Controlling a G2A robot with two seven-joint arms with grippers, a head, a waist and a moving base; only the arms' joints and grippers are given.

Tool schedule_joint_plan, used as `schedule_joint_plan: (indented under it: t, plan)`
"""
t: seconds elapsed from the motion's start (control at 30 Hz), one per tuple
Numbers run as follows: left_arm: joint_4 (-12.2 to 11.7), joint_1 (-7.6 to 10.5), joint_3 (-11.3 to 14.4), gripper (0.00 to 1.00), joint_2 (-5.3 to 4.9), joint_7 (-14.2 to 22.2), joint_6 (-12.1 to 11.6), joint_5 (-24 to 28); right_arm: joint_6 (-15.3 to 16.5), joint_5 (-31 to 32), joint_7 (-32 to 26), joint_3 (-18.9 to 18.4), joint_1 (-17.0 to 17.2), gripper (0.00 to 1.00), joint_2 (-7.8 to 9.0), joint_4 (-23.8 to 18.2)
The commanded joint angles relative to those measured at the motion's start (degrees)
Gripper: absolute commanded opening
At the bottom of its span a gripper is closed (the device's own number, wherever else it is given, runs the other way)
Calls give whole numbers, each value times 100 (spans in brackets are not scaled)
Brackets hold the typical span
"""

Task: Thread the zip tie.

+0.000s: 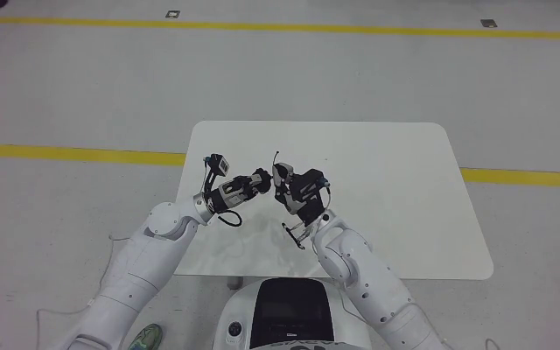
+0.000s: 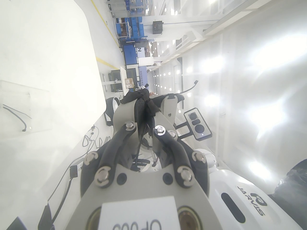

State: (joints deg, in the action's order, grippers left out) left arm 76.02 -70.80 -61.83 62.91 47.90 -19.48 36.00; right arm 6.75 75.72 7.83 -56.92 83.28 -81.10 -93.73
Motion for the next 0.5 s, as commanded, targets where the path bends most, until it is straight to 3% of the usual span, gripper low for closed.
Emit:
schedule_joint_plan:
  t: [0.0,0.47]
  plan:
    - [0,0,0,0,0,0,0,0,-43,25,-15,-5,-3,0,1,5]
    - [0,0,0,0,0,0,0,0,-75,13,-60,-58,-2,0,16,-4]
